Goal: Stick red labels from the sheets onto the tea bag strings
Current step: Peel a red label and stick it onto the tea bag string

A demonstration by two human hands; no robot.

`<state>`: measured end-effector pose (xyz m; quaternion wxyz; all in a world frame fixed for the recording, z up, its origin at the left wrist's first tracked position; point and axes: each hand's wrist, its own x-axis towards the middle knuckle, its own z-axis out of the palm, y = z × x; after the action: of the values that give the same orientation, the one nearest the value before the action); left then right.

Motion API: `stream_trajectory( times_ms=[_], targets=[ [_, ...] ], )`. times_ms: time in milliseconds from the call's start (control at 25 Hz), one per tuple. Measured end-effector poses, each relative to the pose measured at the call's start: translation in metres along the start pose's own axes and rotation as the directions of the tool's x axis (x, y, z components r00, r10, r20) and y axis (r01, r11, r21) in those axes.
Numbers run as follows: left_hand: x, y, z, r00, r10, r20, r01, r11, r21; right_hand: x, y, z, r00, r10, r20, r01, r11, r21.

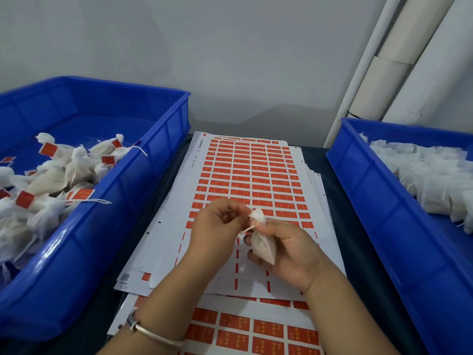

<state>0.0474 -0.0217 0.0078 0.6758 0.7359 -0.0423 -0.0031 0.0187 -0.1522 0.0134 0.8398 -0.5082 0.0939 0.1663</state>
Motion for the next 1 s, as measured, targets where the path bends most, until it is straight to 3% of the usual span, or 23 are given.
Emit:
stream_trajectory(
  times_ms=[80,240,320,440,600,800,920,1000],
  targets=[
    [-0.003,0.001,0.000,0.994,0.105,0.034,-0.109,0.983,0.151,0.001,-0.001,-0.002,1.000,-0.016,0.004,0.016,1.000,0.016],
    [-0.006,0.001,-0.006,0.954,0.195,0.226,-0.233,0.960,0.154,0.004,-0.002,-0.006,0.998,-0.048,-0.052,0.048,0.999,-0.002],
    [-0.006,0.003,-0.005,0.946,0.203,0.254,-0.263,0.937,0.228,0.004,-0.002,-0.008,0.994,-0.070,-0.087,0.066,0.997,-0.047],
    [-0.002,0.001,-0.003,0.953,0.249,0.175,-0.297,0.883,0.363,0.005,-0.002,-0.007,0.991,-0.075,-0.108,0.068,0.996,-0.065],
    [0.003,-0.001,-0.007,0.970,0.230,0.078,-0.242,0.895,0.374,0.004,-0.002,-0.004,0.989,-0.078,-0.125,0.069,0.995,-0.076],
    [0.009,-0.004,-0.013,0.948,0.315,0.037,-0.268,0.735,0.623,0.004,-0.007,-0.010,0.992,-0.025,-0.122,0.012,0.994,-0.106],
    [0.013,0.001,-0.023,0.939,0.333,-0.090,-0.201,0.741,0.641,0.000,-0.014,-0.014,0.997,-0.005,-0.080,-0.004,0.995,-0.105],
    [0.012,0.007,-0.024,0.921,0.360,-0.150,-0.199,0.763,0.615,-0.005,-0.018,-0.016,1.000,0.007,-0.003,-0.008,0.981,-0.194]
  ],
)
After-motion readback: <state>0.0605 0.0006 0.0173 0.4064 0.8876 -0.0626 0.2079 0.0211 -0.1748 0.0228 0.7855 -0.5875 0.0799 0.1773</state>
